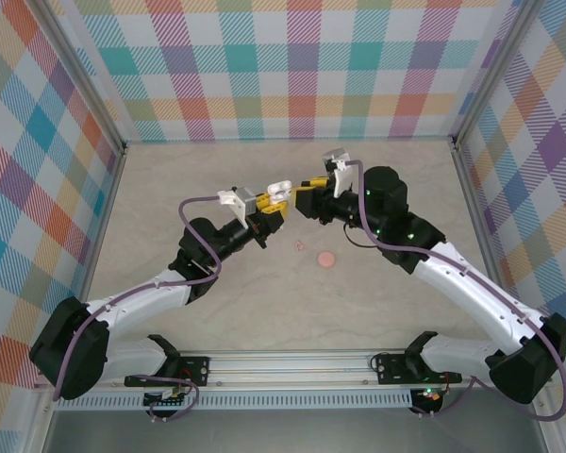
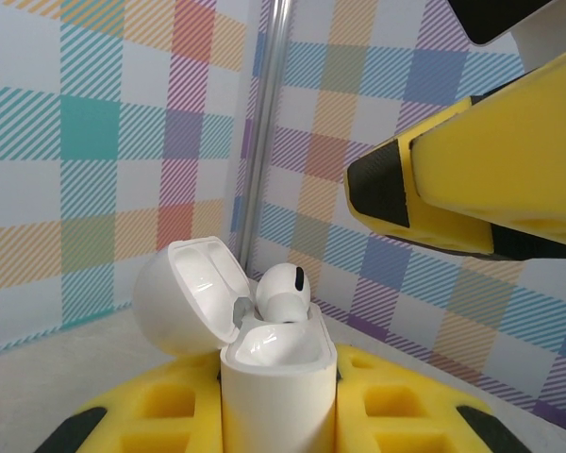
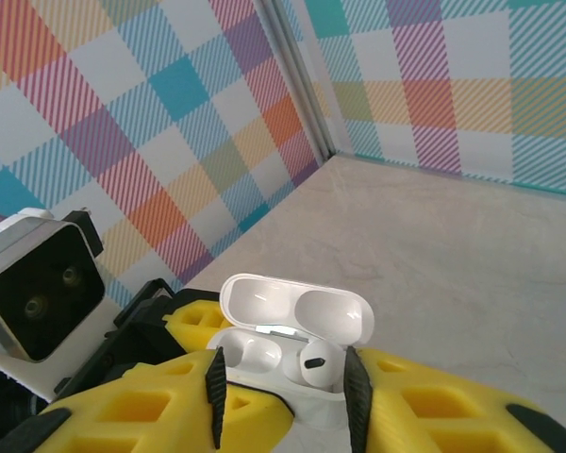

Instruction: Insert the wireless bluetooth earbuds into the charging case

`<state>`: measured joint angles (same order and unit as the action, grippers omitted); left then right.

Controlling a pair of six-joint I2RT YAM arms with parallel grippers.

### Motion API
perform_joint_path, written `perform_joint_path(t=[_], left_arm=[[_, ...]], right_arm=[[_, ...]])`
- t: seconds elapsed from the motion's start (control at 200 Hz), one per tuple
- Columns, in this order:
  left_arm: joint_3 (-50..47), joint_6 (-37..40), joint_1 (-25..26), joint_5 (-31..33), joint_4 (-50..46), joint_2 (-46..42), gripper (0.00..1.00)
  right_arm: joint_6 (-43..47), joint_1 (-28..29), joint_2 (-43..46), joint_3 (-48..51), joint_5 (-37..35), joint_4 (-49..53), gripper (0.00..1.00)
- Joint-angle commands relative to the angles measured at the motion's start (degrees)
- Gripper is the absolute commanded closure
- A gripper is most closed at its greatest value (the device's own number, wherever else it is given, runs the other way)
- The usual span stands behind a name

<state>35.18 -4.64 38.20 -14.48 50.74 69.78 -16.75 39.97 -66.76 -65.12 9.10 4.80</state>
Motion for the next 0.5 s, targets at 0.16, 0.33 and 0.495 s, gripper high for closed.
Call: perform_joint_path(t=[0.16,0.33,0.495], left_arm=[[2.1,1.2,0.9,-3.0,0.8,-1.0,1.00],[1.9,1.4,0.9,0.3,-2.6,-2.6,1.00],[1.9,1.0,-0.4,0.5,-8.5,-5.8,1.00]], right_arm=[[1.3,-0.1,-3.3,-4.3,-1.6,6.0,0.64],[0.4,-0.2,-3.5,-4.1,-6.1,7.3,0.62],[-1.6,-3.3,-3.2,-3.6,-9.1,11.4,0.61]])
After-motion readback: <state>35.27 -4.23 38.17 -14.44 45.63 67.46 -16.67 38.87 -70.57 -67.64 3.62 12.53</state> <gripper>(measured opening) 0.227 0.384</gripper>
